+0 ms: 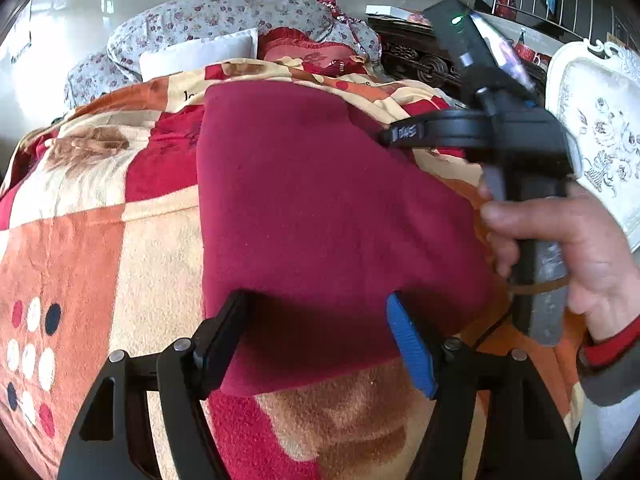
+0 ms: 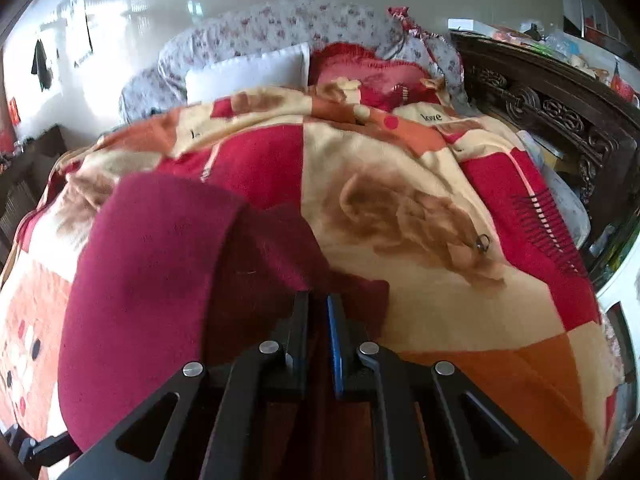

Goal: Fold small clothes

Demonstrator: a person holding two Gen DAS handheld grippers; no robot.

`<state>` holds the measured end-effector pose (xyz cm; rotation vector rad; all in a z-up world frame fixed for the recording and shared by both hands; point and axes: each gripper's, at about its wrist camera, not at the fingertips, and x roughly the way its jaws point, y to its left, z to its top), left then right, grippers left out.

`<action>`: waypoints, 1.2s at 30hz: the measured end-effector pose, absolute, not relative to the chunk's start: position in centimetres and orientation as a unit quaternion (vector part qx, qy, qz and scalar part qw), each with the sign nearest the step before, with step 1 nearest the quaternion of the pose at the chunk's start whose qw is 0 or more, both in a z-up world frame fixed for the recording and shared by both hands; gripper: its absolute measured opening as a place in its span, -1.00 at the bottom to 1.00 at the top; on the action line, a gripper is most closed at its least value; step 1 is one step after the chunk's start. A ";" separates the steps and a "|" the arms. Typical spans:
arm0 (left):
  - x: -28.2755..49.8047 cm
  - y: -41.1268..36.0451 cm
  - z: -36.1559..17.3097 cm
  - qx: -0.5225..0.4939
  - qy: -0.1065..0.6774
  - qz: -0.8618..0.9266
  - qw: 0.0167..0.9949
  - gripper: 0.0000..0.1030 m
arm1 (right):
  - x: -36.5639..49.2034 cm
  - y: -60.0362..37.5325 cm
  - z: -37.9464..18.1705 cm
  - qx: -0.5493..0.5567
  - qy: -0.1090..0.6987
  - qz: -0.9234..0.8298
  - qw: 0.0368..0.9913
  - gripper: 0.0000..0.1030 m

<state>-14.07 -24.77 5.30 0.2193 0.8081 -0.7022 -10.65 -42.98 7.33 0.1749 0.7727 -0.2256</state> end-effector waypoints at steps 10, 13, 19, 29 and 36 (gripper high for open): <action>-14.1 -23.7 5.9 0.085 0.397 -0.321 0.855 0.39 | -18.3 -40.9 11.1 0.117 0.350 -0.045 0.928 -0.53; -13.8 -22.7 6.2 0.070 0.407 -0.315 0.854 0.42 | -18.4 -40.2 9.3 0.107 0.373 -0.043 0.921 -0.28; -12.0 -20.2 7.1 0.018 0.415 -0.305 0.857 0.48 | -18.3 -42.6 6.9 0.154 0.384 -0.040 0.910 0.06; -6.6 -21.2 5.1 -0.045 0.429 -0.359 0.828 0.65 | -17.2 -45.8 4.0 0.266 0.365 0.021 0.892 0.74; -4.8 -22.2 2.9 -0.096 0.459 -0.393 0.791 0.71 | -15.5 -46.2 1.8 0.353 0.364 0.078 0.858 0.45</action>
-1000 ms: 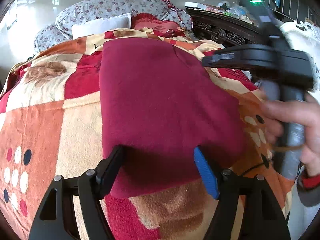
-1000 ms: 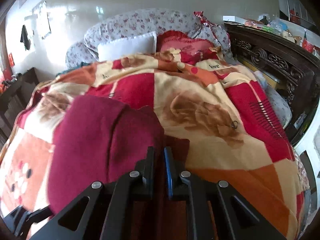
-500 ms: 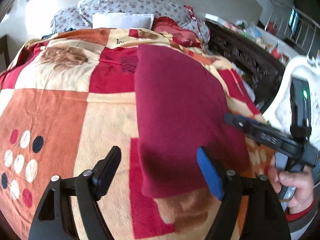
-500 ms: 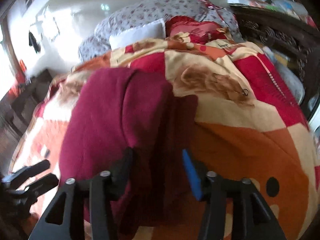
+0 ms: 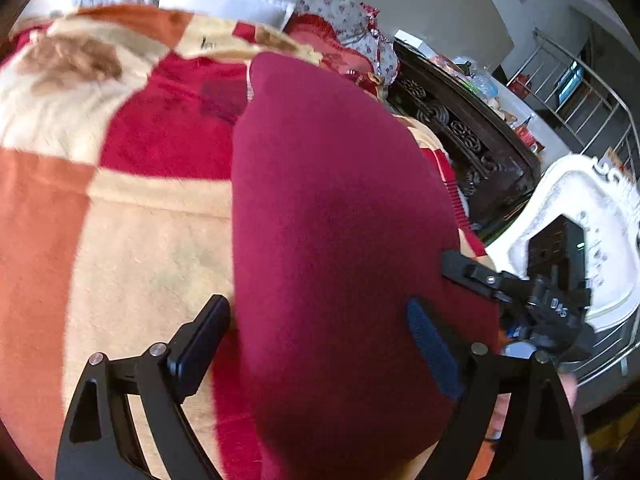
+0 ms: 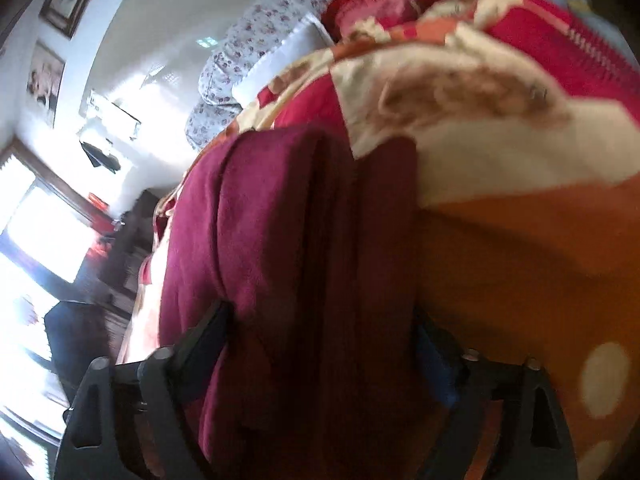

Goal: Fold small clothes

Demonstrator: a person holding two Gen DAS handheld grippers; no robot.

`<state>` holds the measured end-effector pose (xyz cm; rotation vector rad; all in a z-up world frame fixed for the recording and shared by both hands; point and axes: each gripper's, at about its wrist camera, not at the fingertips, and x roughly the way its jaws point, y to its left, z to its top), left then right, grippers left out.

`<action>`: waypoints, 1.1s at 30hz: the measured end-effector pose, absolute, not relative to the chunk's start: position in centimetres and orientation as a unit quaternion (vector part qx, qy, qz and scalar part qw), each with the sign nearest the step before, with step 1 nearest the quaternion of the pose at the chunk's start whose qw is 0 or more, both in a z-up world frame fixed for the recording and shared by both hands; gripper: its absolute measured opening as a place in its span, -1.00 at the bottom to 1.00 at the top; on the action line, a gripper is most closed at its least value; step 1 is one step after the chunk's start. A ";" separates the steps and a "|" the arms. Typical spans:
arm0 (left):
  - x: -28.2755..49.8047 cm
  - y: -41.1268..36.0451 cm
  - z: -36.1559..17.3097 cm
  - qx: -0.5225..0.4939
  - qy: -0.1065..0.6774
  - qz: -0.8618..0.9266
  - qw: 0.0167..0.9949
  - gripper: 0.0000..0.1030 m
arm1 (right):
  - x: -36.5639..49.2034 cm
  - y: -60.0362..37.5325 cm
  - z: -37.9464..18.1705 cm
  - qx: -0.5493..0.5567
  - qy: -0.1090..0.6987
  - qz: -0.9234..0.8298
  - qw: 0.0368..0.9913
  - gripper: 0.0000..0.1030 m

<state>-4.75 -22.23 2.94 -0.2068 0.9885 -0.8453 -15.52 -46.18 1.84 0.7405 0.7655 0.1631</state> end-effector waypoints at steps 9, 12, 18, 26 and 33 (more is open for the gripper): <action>-7.1 -20.4 5.9 -0.079 0.434 -0.394 0.806 -0.01 | -18.5 -42.1 7.0 0.285 0.350 0.088 0.888 -0.10; -8.6 -18.0 7.6 -0.075 0.424 -0.389 0.814 -0.01 | -19.8 -40.1 8.1 0.286 0.347 0.116 0.885 -0.10; -13.2 -11.1 9.2 -0.061 0.424 -0.363 0.827 -0.01 | -22.8 -33.8 8.2 0.265 0.371 0.161 0.875 -0.09; -15.0 -7.4 3.4 -0.064 0.476 -0.305 0.822 0.19 | -25.7 -29.9 6.9 0.176 0.410 0.083 0.891 0.14; -16.4 -7.5 5.5 -0.012 0.428 -0.257 0.866 0.24 | -28.9 -27.5 11.5 0.113 0.348 0.051 0.929 0.14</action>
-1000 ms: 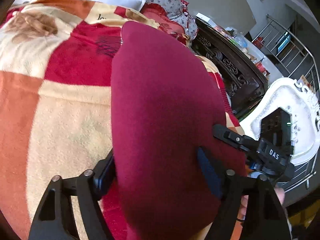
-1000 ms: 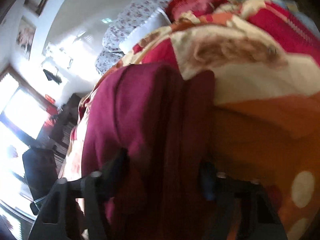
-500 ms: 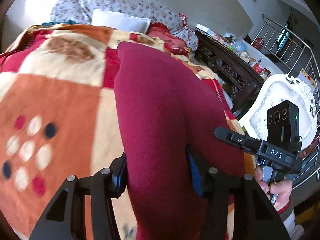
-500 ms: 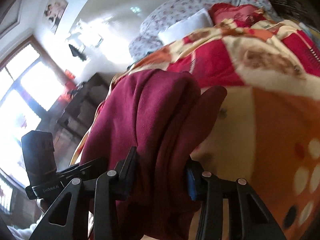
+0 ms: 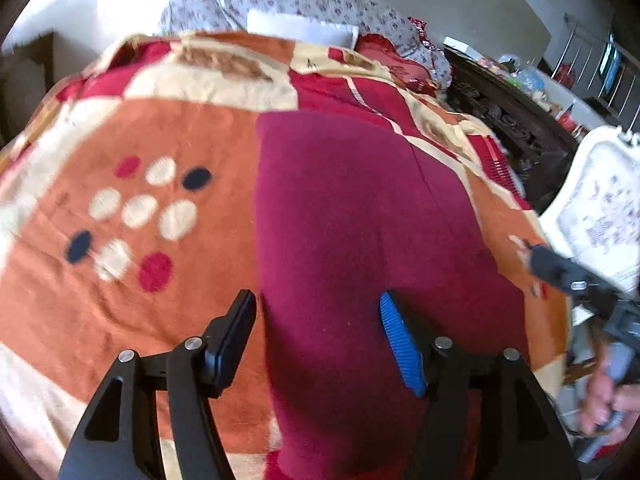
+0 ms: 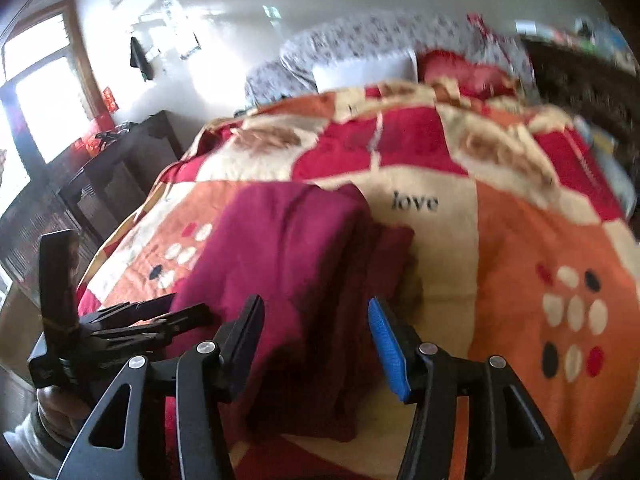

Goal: Fold small clothes

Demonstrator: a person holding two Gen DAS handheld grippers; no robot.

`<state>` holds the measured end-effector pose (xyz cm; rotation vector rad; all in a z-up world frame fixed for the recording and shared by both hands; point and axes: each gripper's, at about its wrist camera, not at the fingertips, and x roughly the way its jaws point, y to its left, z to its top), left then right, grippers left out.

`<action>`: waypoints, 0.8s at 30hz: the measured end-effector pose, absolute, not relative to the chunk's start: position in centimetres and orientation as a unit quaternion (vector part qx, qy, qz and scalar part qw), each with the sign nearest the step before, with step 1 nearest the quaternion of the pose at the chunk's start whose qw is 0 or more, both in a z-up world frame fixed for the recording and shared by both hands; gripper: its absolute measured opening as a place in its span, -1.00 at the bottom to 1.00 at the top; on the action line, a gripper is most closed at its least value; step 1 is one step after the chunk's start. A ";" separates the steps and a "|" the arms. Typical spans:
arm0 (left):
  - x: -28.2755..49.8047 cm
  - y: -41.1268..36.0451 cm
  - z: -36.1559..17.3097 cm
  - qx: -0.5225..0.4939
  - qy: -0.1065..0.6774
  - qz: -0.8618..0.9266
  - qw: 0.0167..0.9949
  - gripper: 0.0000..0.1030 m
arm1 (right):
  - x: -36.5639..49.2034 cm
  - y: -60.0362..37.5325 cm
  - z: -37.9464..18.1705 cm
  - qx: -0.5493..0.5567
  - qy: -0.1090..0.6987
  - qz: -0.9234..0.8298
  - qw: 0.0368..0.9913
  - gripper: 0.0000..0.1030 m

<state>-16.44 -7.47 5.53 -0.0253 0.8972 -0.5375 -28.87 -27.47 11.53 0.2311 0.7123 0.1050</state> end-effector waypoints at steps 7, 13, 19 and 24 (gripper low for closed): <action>-18.5 -7.2 7.1 0.019 0.393 -0.212 0.894 0.39 | -28.8 -24.5 10.6 0.080 0.354 0.021 0.931 0.18; -19.9 -6.5 8.2 0.033 0.372 -0.196 0.907 0.49 | -30.1 -24.7 10.7 0.088 0.349 -0.004 0.933 0.19; -20.8 -6.1 9.1 0.022 0.359 -0.187 0.914 0.51 | -31.1 -24.0 11.4 0.082 0.337 -0.021 0.938 0.47; -21.5 -6.2 9.7 0.025 0.353 -0.187 0.916 0.52 | -31.3 -23.9 11.5 0.091 0.333 -0.030 0.938 0.61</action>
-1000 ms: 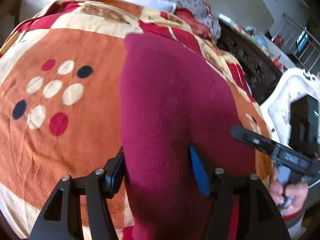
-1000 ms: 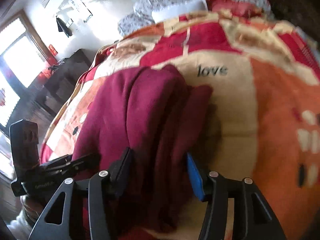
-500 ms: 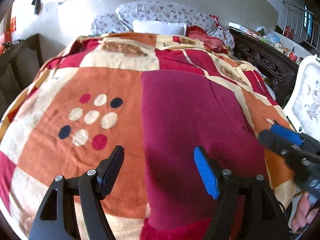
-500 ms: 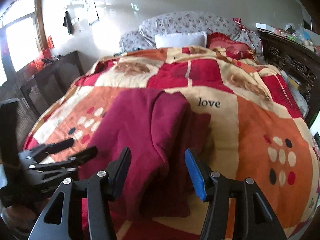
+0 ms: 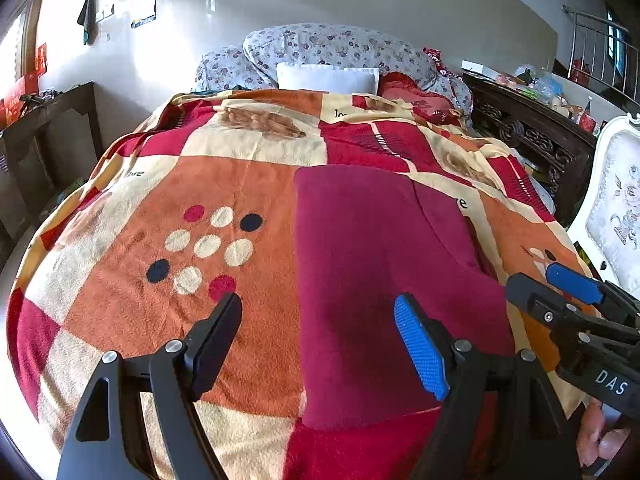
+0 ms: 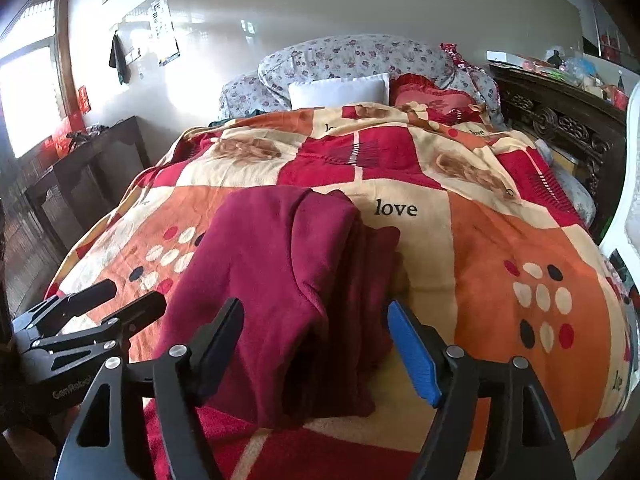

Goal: Fold small clothes

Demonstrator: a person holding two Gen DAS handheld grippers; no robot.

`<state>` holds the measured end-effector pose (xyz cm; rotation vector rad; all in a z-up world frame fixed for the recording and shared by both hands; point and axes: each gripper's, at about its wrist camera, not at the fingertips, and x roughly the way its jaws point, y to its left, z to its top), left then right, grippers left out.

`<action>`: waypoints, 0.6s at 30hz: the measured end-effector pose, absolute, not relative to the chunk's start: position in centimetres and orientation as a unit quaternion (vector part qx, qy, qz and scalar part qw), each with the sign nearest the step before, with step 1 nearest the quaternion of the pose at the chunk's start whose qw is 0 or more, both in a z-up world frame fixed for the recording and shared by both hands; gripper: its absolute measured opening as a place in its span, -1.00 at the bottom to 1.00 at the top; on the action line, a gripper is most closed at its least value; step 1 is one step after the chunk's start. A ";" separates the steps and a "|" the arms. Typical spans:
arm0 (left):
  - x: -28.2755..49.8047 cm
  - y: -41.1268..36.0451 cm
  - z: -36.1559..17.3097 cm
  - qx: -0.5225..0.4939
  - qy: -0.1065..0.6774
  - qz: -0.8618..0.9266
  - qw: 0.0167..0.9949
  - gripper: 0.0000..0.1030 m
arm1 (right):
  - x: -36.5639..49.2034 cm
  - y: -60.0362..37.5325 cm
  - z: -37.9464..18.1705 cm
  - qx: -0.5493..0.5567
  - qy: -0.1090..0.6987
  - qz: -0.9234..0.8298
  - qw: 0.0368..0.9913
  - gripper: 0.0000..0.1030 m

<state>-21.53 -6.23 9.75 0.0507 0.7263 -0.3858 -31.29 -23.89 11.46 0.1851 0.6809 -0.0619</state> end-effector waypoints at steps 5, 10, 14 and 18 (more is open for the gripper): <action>-21.9 -6.2 10.1 0.030 0.342 -0.180 0.922 0.52 | -31.3 -23.8 11.5 0.086 0.332 -0.034 0.939 0.66; -21.9 -6.1 10.3 0.030 0.337 -0.178 0.924 0.52 | -31.2 -23.9 11.5 0.086 0.332 -0.038 0.939 0.71; -21.8 -6.2 10.4 0.031 0.336 -0.177 0.925 0.52 | -31.1 -24.0 11.5 0.088 0.334 -0.037 0.938 0.71; -21.8 -6.2 10.3 0.031 0.336 -0.178 0.925 0.52 | -31.0 -24.1 11.4 0.088 0.336 -0.037 0.937 0.72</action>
